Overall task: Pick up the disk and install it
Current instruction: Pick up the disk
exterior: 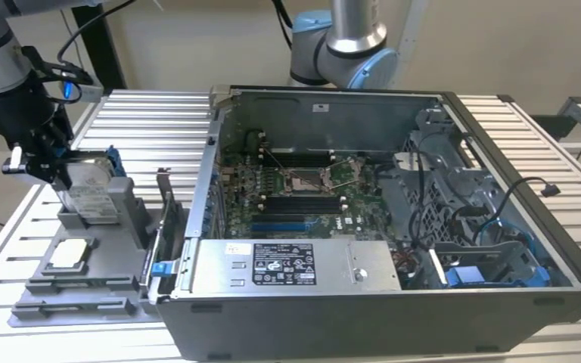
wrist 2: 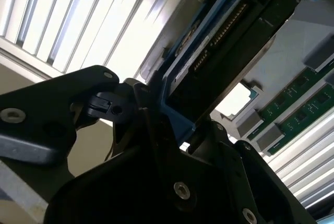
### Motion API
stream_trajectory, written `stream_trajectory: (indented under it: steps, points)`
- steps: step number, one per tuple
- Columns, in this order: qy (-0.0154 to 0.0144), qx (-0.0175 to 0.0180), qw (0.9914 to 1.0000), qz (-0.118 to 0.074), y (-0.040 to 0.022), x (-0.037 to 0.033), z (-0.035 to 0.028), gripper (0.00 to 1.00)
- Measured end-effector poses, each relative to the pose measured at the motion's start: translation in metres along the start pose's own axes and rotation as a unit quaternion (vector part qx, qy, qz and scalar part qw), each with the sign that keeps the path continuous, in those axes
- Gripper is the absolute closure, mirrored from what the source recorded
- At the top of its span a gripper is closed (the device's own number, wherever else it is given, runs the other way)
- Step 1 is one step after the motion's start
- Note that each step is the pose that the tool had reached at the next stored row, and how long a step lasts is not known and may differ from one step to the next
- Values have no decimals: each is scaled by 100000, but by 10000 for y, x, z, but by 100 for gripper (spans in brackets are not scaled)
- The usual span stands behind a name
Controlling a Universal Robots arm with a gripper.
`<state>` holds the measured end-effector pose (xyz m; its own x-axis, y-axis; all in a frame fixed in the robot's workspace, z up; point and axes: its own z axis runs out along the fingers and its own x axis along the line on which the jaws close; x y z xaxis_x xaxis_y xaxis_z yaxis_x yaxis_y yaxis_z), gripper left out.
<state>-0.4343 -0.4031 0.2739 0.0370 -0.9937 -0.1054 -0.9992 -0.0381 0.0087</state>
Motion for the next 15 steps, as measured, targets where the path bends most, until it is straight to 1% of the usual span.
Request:
stream_trajectory:
  steps: [8, 15]
  points:
    - [0, 1, 100000, 0, 0, 0, 2, 0]
    - [-4, 2, 100000, 6, 1, 0, -16, 0]
